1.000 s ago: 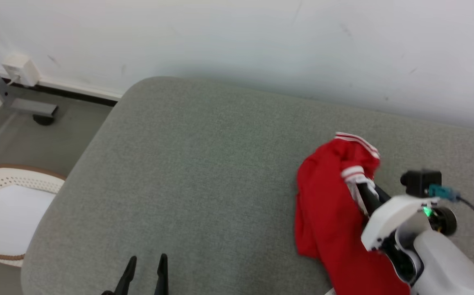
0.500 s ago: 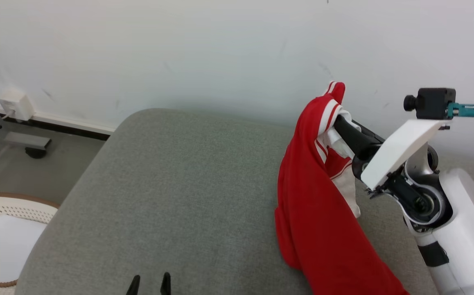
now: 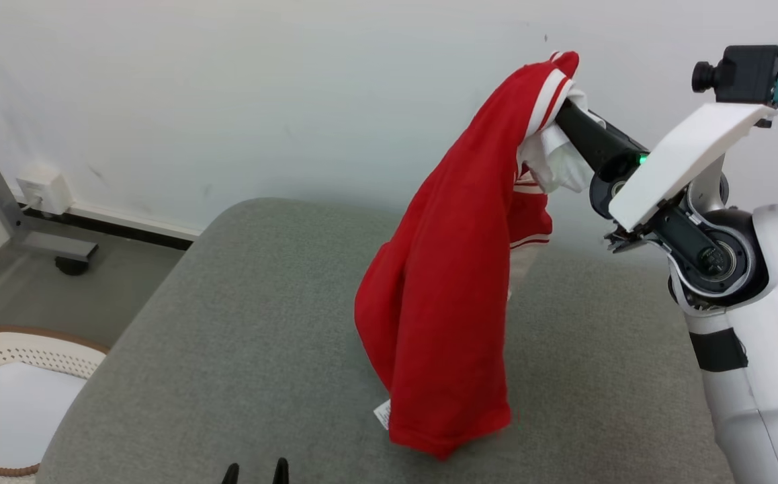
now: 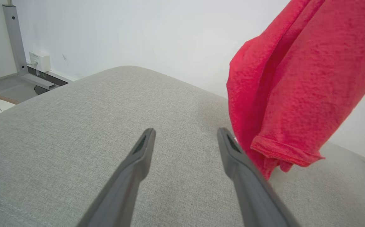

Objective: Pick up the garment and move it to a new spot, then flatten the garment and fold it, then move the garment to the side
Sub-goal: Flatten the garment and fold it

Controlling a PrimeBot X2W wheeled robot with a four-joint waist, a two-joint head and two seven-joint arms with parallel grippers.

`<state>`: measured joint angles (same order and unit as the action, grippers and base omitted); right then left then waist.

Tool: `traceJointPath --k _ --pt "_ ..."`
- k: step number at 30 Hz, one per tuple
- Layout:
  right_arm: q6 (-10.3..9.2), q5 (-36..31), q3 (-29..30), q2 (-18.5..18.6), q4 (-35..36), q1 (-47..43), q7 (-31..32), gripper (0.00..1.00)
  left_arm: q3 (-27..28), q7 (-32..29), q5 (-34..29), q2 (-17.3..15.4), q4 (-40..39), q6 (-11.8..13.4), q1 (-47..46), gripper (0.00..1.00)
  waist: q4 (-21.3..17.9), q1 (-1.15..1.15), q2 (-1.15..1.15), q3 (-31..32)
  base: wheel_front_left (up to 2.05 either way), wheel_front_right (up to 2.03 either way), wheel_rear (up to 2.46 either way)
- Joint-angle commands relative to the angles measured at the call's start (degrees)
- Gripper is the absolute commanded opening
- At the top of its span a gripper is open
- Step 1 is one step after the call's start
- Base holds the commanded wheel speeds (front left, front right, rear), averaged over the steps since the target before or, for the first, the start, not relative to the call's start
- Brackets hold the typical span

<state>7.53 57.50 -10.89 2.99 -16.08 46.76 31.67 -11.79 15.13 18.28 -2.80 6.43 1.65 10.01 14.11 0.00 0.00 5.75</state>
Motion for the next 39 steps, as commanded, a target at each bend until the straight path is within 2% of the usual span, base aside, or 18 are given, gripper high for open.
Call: traceJointPath --k 1,5,12,18,22,28,33,39 --pt "-0.10 -0.87 0.14 -0.03 -0.93 -1.78 -0.56 0.00 0.02 0.00 0.36 -0.21 -0.27 0.25 0.85 1.00 0.13 0.00 0.00 0.17 0.00 0.00 0.00" --pt "-0.10 -4.83 1.75 -0.02 -0.84 -6.60 0.77 0.00 0.72 0.00 0.27 -0.22 -0.52 0.40 1.28 1.00 -0.01 0.00 0.00 0.25 0.00 0.00 0.00" --pt "-0.10 -14.04 7.90 0.16 4.54 -16.57 4.79 0.00 1.84 0.00 0.05 -0.21 -0.99 0.33 2.02 1.00 -1.91 0.00 0.00 -0.37 0.00 0.00 0.00" --pt "-0.10 -21.26 12.99 3.26 12.06 -27.98 11.39 0.00 2.59 0.00 -0.36 -0.21 -1.20 0.05 0.96 1.00 -4.39 0.00 0.00 -1.71 0.00 0.00 0.00" --pt "-0.10 -23.51 14.74 4.90 14.05 -34.14 12.41 0.00 2.73 0.00 -0.51 -0.21 -1.09 -0.42 0.06 1.00 -6.48 0.00 0.00 -3.15 0.00 0.00 0.00" --pt "-0.10 -26.07 12.47 7.25 8.67 -38.78 9.10 0.00 2.15 0.00 -0.82 -0.22 -0.48 -1.07 -1.93 1.00 -8.85 0.00 0.00 -5.24 0.00 0.00 0.00" --pt "-0.10 -29.32 9.77 9.85 1.86 -38.73 2.94 0.00 2.19 0.00 -1.55 -0.21 -0.01 -1.69 -3.16 1.00 -9.92 0.00 0.00 -6.65 0.00 0.00 0.00" --pt "-0.11 -30.57 7.28 11.07 -6.10 -37.05 -2.97 0.00 2.42 0.00 -1.85 -0.21 0.37 -2.17 -4.07 1.00 -10.53 0.00 0.00 -7.75 0.00 0.00 0.00"
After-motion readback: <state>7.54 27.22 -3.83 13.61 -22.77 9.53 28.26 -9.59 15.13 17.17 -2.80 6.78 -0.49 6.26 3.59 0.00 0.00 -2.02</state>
